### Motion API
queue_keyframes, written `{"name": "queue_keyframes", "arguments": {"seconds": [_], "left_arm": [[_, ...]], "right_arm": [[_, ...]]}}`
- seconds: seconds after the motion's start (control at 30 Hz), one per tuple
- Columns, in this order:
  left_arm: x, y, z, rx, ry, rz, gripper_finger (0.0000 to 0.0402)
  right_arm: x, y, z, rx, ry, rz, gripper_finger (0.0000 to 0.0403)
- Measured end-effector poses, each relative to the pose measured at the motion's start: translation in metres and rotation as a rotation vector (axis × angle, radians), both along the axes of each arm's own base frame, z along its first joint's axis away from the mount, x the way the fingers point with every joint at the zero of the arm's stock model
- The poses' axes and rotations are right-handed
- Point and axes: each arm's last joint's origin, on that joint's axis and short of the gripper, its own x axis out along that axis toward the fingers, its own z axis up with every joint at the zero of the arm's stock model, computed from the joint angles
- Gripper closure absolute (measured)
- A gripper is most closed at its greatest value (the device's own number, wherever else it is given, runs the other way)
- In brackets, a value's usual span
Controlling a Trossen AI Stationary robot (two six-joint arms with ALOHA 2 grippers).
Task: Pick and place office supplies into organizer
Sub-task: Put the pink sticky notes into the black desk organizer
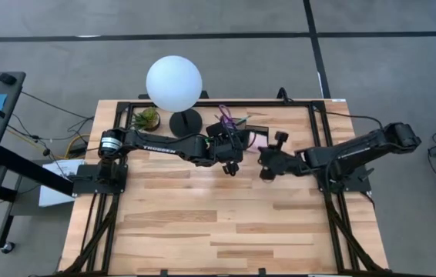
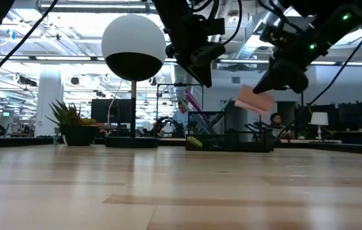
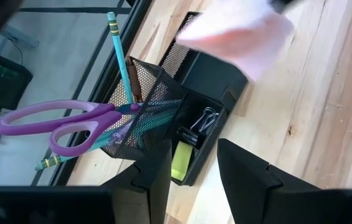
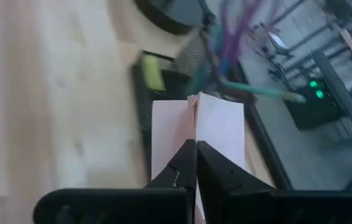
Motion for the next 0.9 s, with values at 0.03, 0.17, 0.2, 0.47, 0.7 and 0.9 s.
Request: {"name": "queue_keyframes", "arguments": {"seconds": [0.03, 0.17, 0.2, 0.47, 0.7, 0.9], "left_arm": [[0.0, 0.0, 0.0, 0.0, 0.0, 0.0, 0.0276], [0.0, 0.0, 0.0, 0.001, -0.003, 0.0, 0.0276], [0.0, 0.0, 0.0, 0.001, -0.004, 0.0, 0.0276], [0.001, 0.0, 0.0, 0.001, -0.008, 0.0, 0.0276], [0.001, 0.0, 0.0, -0.002, -0.012, 0.005, 0.0276], [0.001, 0.0, 0.0, -0.003, -0.012, 0.005, 0.0276]], "right_arm": [[-0.001, -0.005, 0.001, -0.001, 0.003, -0.018, 0.0403], [-0.002, -0.023, -0.002, -0.026, 0.061, -0.072, 0.0403], [-0.001, -0.027, -0.003, -0.024, 0.077, -0.075, 0.0403], [0.012, -0.055, -0.028, -0.032, 0.193, -0.123, 0.0403], [0.023, -0.057, -0.049, 0.067, 0.225, -0.041, 0.0403], [0.025, -0.058, -0.06, 0.086, 0.27, -0.036, 0.0403]]}}
